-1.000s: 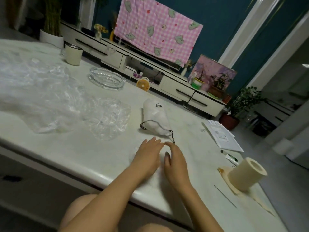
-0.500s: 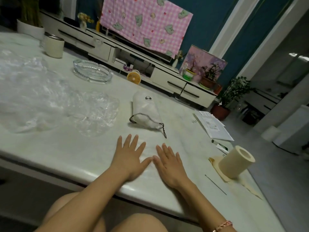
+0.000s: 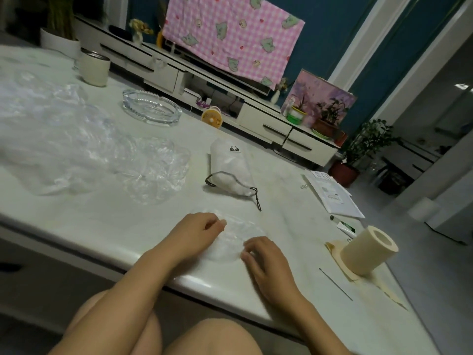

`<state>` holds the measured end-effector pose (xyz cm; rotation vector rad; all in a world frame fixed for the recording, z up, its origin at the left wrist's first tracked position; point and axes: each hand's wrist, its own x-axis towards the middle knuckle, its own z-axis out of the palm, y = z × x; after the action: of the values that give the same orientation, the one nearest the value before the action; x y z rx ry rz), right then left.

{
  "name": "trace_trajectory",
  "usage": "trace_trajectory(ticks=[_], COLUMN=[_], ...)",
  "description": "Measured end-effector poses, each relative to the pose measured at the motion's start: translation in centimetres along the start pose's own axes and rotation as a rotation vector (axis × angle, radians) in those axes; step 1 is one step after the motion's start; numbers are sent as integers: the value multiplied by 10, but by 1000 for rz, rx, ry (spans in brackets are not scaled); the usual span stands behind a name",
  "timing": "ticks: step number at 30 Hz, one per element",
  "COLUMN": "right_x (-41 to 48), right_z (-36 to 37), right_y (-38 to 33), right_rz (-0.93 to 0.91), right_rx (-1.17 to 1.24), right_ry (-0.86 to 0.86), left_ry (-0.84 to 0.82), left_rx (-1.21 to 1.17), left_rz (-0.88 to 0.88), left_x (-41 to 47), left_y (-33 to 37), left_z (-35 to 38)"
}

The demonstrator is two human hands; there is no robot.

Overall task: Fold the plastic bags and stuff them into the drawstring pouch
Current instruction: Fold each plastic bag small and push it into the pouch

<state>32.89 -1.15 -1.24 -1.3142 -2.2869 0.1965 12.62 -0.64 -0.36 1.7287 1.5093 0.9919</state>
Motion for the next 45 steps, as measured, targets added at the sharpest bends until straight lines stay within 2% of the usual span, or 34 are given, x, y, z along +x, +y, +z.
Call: trace_trajectory(ticks=[3,5,8,10,14,18,24,28,32,35,38,39,41,42,44,45], right_x=[21,34,41,38,39,51,61,56,48,38,36,39,51,57,75,84], right_z=[-7,-13,-16,-16,-10,0,11,17,9,0,-10,-15,-28,-36,-44,-44], right_y=[0,2,2,1,13,16,13,21,34,42,52,53,46,37,17,9], right_rz=[256,370,388,382,384,505,680,689,678,701,651,618,545,495,406,384], right_rx=[280,370,422,436,321,183,-226,-340,-418,-417,-431,-320,126,364,656,677], right_ry=[20,9,-8,-25,6,58,107,141,182,189,133,155,216,184,-48,-208], left_ry=[-51,-56,59,148,212,208,277,290,251,208,237,252,254,233,187,168], left_rx=[-64,39,223,252,445,629,660,788,786,678,278,135,-124,-244,-378,-380], left_rz=[-29,-18,-7,-66,-139,-177,-198,-231,-271,-171,-151,-156,-114,-82,-26,-2], left_x=[-2,-1,5,13,32,50,58,62,63,62,55,54,51,50,47,46], left_y=[0,-2,-6,-7,-5,-6,-8,-10,-12,-10,-11,-13,-15,-14,-10,-9], left_z=[-4,-4,-2,-1,2,5,12,18,15,11,-1,-5,-10,-11,-14,-14])
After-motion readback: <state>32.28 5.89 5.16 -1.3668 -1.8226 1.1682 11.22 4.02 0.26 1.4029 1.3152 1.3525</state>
